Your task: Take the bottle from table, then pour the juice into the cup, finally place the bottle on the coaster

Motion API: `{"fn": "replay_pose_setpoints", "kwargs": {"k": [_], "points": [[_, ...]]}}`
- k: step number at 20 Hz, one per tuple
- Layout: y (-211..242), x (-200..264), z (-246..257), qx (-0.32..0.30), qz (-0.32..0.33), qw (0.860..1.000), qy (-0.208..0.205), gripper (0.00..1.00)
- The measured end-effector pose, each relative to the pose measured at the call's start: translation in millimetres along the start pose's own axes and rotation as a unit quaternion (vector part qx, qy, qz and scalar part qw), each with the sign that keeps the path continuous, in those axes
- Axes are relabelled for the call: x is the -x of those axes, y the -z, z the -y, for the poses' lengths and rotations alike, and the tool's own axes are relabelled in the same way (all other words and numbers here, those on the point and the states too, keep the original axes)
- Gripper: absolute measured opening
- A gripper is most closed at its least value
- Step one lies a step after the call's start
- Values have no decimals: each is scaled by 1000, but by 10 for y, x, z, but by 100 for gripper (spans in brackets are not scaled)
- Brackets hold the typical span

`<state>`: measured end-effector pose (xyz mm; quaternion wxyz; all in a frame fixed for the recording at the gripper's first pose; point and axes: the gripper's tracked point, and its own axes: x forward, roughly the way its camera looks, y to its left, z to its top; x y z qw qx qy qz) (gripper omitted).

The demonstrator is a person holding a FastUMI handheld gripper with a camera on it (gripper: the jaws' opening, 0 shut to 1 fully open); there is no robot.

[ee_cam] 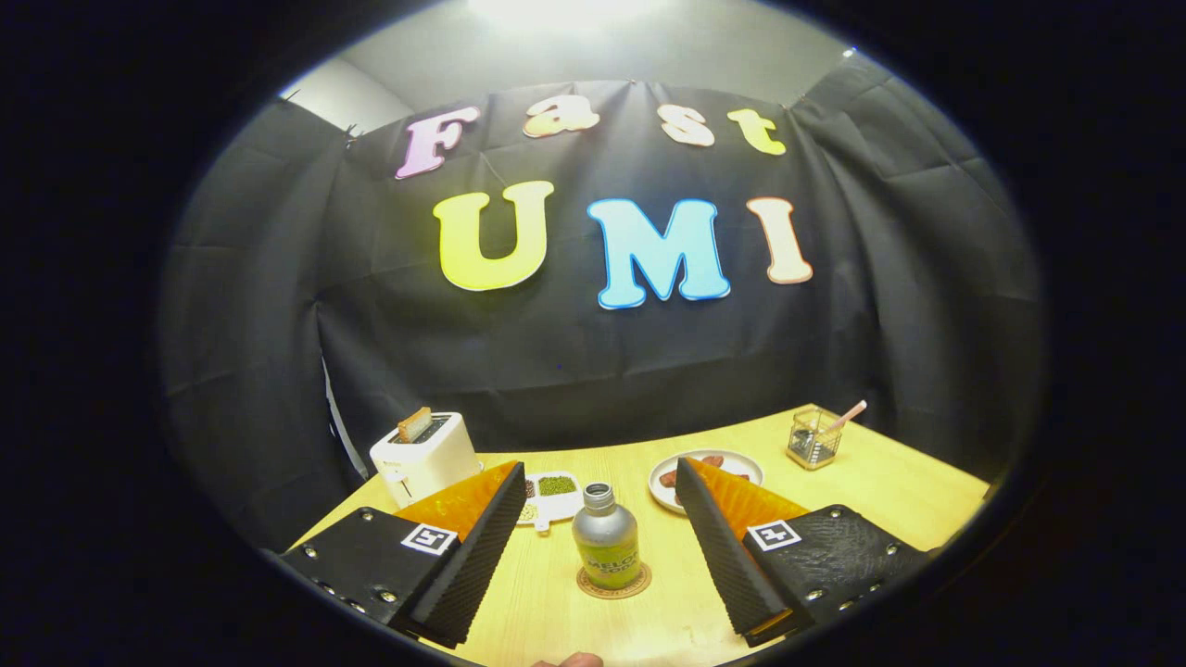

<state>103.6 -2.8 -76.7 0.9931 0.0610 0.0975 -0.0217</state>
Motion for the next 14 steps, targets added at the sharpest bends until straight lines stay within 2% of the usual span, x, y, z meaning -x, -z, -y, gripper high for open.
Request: {"fn": "replay_pose_setpoints", "kwargs": {"k": [6, 14], "points": [[-278, 316, -90, 1, 26, 999, -20, 98], [-241, 538, -169, 18, 20, 999, -31, 99]]}}
